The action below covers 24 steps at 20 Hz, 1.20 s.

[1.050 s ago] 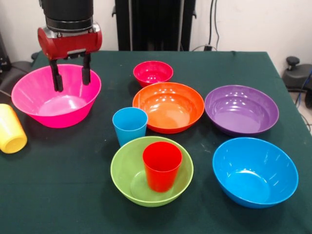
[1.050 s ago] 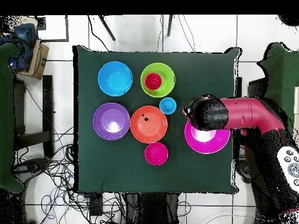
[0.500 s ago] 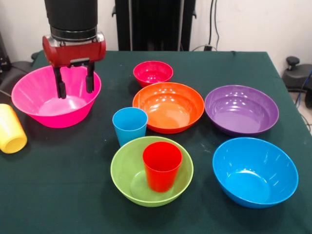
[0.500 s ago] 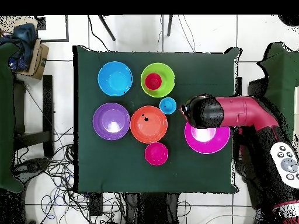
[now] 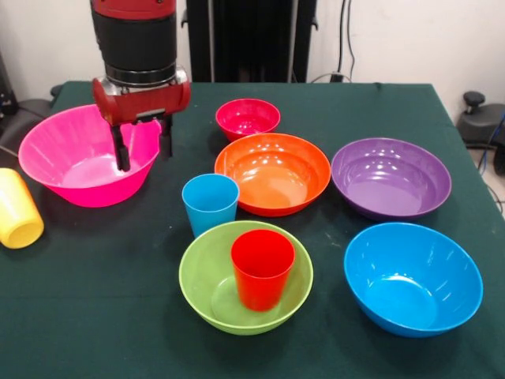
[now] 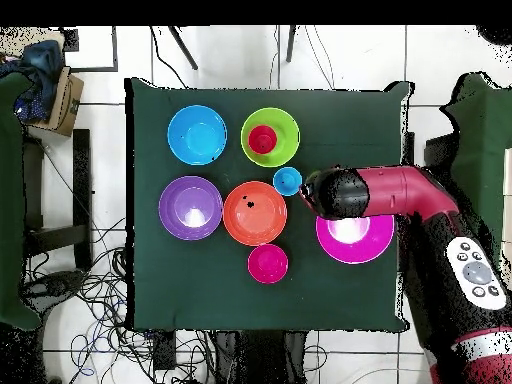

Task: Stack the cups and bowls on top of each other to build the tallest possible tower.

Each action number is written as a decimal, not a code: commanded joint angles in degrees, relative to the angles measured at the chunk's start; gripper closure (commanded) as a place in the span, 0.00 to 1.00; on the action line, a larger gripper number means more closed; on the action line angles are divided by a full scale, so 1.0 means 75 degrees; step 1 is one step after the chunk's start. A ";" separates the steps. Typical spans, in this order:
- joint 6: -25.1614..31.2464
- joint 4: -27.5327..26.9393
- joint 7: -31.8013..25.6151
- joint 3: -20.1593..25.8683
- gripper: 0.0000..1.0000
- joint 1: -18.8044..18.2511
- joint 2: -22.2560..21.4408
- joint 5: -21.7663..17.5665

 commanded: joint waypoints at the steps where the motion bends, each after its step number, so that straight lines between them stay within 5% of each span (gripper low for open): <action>1: -0.0164 -0.0379 0.0799 -0.0362 0.00 0.0435 0.0550 -0.0021; 12: 0.0218 -0.0331 0.0257 -0.0432 0.00 0.0368 0.0570 0.0013; 24: 0.1107 0.1435 -0.0580 0.0108 0.00 -0.0321 -0.1712 0.1272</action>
